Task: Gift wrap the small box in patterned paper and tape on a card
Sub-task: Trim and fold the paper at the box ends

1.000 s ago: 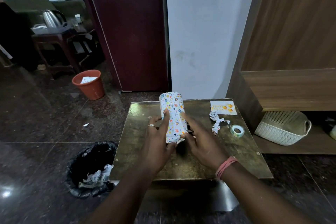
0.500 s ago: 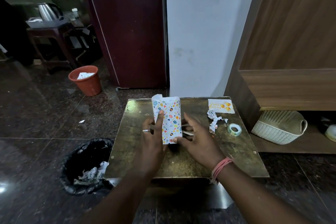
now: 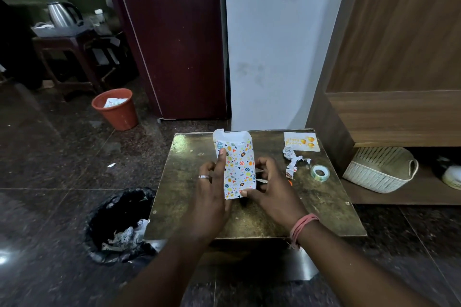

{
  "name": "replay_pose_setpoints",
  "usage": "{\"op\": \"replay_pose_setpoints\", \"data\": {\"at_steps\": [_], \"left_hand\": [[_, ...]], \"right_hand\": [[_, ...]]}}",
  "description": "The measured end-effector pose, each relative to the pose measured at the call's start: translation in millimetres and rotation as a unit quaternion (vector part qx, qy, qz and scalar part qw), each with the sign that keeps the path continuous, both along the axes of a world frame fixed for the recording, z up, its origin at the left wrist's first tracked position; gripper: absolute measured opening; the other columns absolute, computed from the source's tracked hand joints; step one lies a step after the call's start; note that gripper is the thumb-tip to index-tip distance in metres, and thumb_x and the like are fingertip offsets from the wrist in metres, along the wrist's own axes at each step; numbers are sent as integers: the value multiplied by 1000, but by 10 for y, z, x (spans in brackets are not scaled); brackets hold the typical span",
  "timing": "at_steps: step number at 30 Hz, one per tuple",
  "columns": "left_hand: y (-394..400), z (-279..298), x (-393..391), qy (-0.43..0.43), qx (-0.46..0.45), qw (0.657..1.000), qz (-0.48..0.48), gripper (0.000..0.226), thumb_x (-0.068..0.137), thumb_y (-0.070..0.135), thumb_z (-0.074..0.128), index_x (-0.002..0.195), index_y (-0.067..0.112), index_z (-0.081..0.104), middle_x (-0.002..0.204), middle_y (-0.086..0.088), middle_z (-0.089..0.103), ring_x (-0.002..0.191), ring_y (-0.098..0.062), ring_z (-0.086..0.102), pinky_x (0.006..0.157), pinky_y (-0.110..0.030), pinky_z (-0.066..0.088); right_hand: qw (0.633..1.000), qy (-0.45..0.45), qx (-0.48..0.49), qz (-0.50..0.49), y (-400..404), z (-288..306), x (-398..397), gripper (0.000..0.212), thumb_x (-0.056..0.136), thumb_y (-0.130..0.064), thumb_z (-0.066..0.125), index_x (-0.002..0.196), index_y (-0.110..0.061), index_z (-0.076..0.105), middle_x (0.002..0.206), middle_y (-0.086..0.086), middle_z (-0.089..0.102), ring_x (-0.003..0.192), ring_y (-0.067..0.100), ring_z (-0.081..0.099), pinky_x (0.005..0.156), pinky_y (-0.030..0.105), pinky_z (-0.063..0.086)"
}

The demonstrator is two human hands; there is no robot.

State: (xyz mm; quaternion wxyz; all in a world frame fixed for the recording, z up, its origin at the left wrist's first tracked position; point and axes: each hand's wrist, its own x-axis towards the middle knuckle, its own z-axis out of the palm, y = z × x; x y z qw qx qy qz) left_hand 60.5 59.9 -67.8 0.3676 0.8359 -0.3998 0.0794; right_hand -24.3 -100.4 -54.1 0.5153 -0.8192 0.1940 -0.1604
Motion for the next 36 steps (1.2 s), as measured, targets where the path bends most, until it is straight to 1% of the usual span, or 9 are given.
{"op": "replay_pose_setpoints", "data": {"at_steps": [4,8,11,15,18,22,28,32,36], "left_hand": [[110,59,-93,62,5,998,-27,131,82,14,76,153,47,-29,162,2,13,137,-33,47,103,-47,51],[143,184,-191,183,-14,983,-5,135,78,22,80,152,51,-29,145,-4,43,120,-8,58,103,-28,50],[124,276,-115,218,-27,976,-11,120,78,40,78,155,57,-12,159,-2,40,131,-24,58,108,-47,49],[129,395,-56,240,1,970,-32,88,80,66,66,155,56,22,130,27,65,107,-1,70,97,-42,57],[95,487,-112,227,17,973,-24,83,90,67,58,158,54,12,130,26,66,109,-3,69,100,-29,52],[49,572,-155,232,34,972,-14,89,100,44,60,164,36,-2,132,24,61,111,2,58,81,6,33],[52,656,-139,233,52,971,-22,81,100,52,56,159,45,0,123,26,64,106,-2,63,86,-18,47],[85,661,-102,268,48,961,-43,78,98,57,57,156,50,4,117,30,67,105,8,64,93,-23,51],[75,753,-105,358,11,931,-72,64,89,79,48,143,62,18,122,34,64,112,12,61,103,-29,48]], "right_hand": [[1000,14,-27,-2,37,-34,-74,64,76,-5,83,119,-30,42,112,-13,67,98,-1,68,88,37,59],[995,34,-89,4,106,-4,-182,69,77,-5,79,121,-34,34,111,-24,62,96,-7,64,77,4,45],[991,20,-134,13,175,106,-239,75,78,-1,70,137,-36,40,117,-27,59,101,-5,59,74,-3,36],[992,-15,-108,66,236,307,-252,61,89,10,53,126,-39,53,109,-14,64,94,9,60,63,12,42],[986,4,-132,105,183,357,-237,67,83,6,52,137,-33,46,115,-22,56,99,-16,55,77,5,39],[971,106,-119,178,51,368,-243,81,88,-23,58,153,-37,11,116,-16,67,100,-3,65,87,25,54],[985,107,88,106,-11,686,-255,71,84,-90,30,142,-53,47,146,-28,50,138,1,45,120,42,29],[995,81,0,50,-10,843,-108,74,89,-77,48,90,-5,67,75,-4,68,68,10,62,74,34,48],[991,111,51,52,-79,819,-3,42,84,-51,72,90,-10,73,51,-12,57,41,1,47,53,27,36]]}}
